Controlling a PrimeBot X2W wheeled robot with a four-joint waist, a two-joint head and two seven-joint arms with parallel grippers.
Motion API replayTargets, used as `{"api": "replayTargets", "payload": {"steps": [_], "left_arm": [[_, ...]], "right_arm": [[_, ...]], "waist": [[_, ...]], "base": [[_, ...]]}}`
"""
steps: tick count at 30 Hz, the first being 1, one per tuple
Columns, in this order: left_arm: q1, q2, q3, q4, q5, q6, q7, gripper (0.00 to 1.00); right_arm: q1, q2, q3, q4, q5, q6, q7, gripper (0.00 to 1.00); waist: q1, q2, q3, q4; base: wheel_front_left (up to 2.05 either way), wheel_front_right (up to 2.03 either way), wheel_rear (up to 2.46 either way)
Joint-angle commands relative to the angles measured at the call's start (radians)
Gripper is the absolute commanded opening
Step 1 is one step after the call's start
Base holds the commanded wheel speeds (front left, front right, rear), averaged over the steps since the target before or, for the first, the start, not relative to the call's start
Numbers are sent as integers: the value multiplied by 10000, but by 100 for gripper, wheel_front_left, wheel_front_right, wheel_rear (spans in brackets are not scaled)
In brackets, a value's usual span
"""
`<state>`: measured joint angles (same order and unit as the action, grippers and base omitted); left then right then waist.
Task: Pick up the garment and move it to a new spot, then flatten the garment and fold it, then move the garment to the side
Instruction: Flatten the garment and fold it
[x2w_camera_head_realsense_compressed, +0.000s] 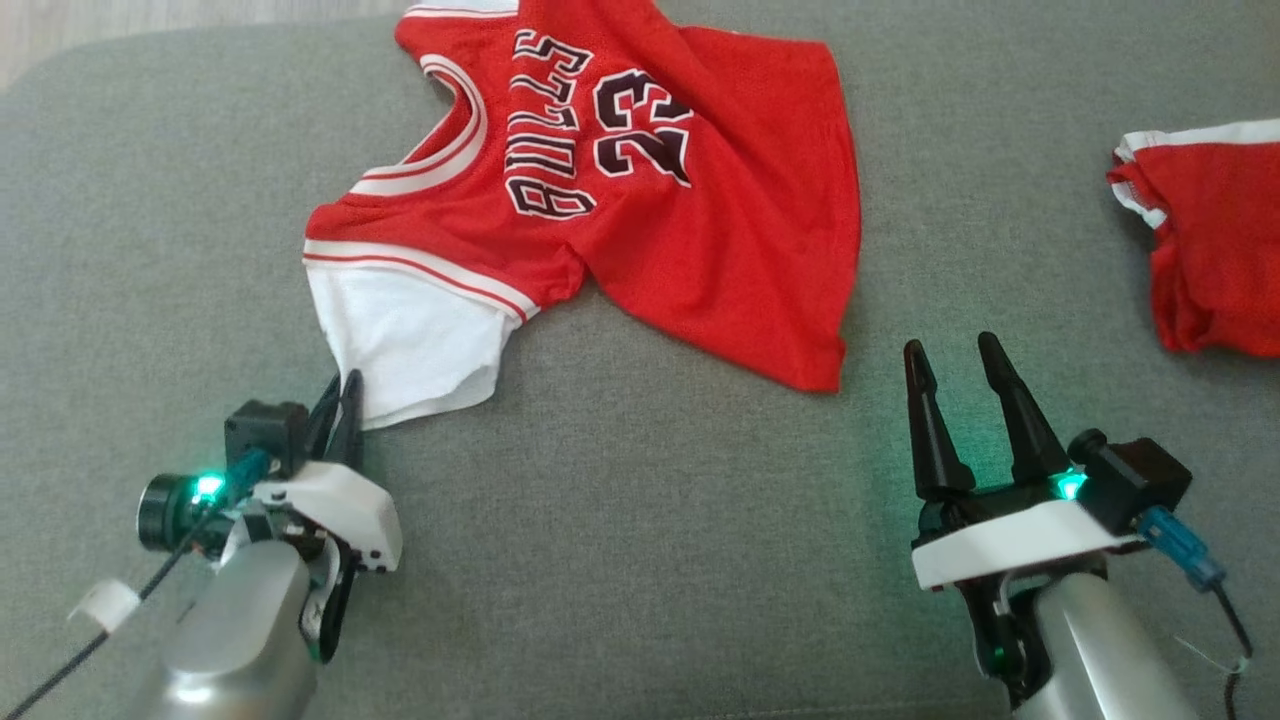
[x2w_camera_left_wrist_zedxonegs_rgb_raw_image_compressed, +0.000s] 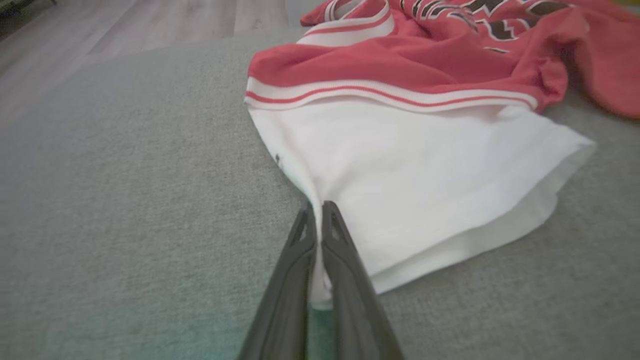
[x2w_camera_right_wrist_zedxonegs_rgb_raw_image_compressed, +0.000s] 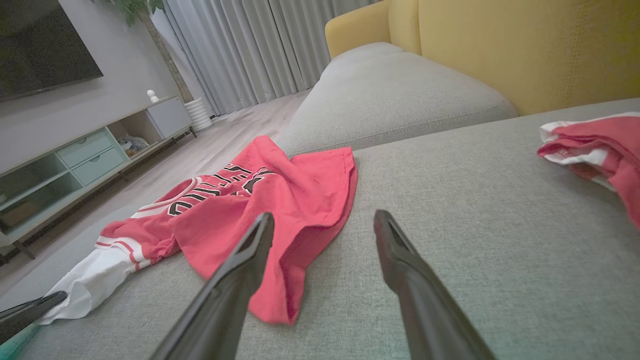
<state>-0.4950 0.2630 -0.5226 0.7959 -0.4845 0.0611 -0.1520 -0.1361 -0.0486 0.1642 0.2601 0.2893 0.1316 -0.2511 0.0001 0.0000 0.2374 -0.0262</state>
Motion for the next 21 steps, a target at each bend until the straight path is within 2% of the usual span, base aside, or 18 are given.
{"api": "replayTargets", "payload": {"steps": [1,8,10,15,21], "left_arm": [[-68,224,265,-223,-71,-19,-208,0],[71,245,589,-1573,69,113,-1029,0],[179,262,654,-2192,214,55,-1078,0],[800,221,1087,-3908,798,240,-1094,0],[1364,132,1338,-4722,1217,122,-1096,0]], "right_arm": [[-282,-16,236,-253,-17,-9,-107,100],[-149,-16,396,266,-26,-9,-107,100],[-134,-16,420,581,-79,-9,-107,100],[-322,-16,442,1588,-229,-9,44,100],[-982,-16,642,2656,159,-9,337,100]], "waist": [[-1,0,-78,33],[-1,0,-442,311],[-1,0,-505,417],[-1,0,-601,603],[-1,0,-626,715]], "base": [[0,0,0],[0,0,0],[0,0,0],[0,0,0],[0,0,0]]}}
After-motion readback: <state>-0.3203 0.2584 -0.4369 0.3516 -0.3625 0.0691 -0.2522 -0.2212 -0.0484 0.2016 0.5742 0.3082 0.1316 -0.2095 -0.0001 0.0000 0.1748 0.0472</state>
